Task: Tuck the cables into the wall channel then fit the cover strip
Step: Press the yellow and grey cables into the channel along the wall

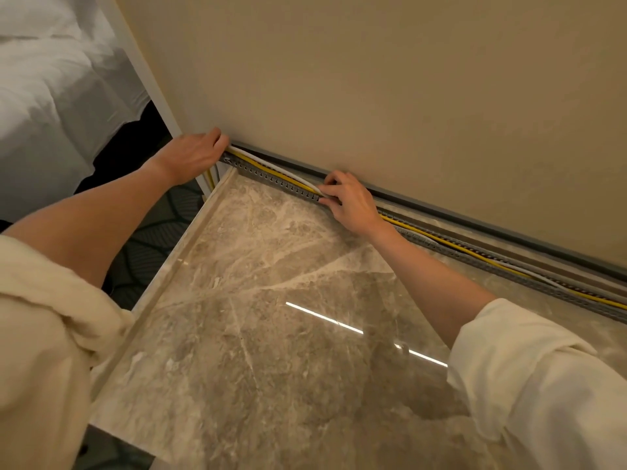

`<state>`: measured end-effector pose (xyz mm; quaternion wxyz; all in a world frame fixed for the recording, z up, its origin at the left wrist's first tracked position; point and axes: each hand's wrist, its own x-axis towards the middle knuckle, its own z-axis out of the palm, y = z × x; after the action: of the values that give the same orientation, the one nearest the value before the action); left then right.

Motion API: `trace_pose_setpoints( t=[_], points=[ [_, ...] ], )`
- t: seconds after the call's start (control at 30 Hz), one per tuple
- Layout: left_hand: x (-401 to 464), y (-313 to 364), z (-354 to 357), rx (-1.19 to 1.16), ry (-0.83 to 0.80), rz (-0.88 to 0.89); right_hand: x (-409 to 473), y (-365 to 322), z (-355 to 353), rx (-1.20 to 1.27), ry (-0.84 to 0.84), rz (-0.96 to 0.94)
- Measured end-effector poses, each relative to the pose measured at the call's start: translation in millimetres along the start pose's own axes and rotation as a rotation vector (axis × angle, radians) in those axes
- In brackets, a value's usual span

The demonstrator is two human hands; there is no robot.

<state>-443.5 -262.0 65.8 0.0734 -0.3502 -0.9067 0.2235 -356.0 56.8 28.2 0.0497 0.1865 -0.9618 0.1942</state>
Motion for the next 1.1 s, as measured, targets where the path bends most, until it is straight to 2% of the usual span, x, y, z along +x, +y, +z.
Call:
trace_pose_setpoints(
  t=[0.17,0.4,0.57,0.73,0.83,1.1],
  points=[
    [5.2,-5.9,-4.6,0.043,0.008,0.019,0.3,1.8,0.6,-0.002,-0.013,0.012],
    [9.8,-5.9,-3.1,-0.168,0.032,-0.022,-0.5,2.6,1.1,0.002,-0.032,0.02],
    [9.7,1.8,-0.9,-0.302,0.061,-0.155,0.6,1.7,1.6,-0.007,-0.031,0.037],
    [7.1,23.3,-1.5,-0.364,0.214,-0.243,-2.2,-4.9,1.5,-0.107,0.026,-0.01],
    [8.5,44.3,-3.5,-0.391,0.324,-0.259,-4.5,-5.2,2.4,-0.221,0.035,-0.115],
    [11.6,74.0,-2.7,-0.527,0.331,-0.304,-8.6,-7.1,4.3,-0.306,-0.028,-0.125]
  ],
)
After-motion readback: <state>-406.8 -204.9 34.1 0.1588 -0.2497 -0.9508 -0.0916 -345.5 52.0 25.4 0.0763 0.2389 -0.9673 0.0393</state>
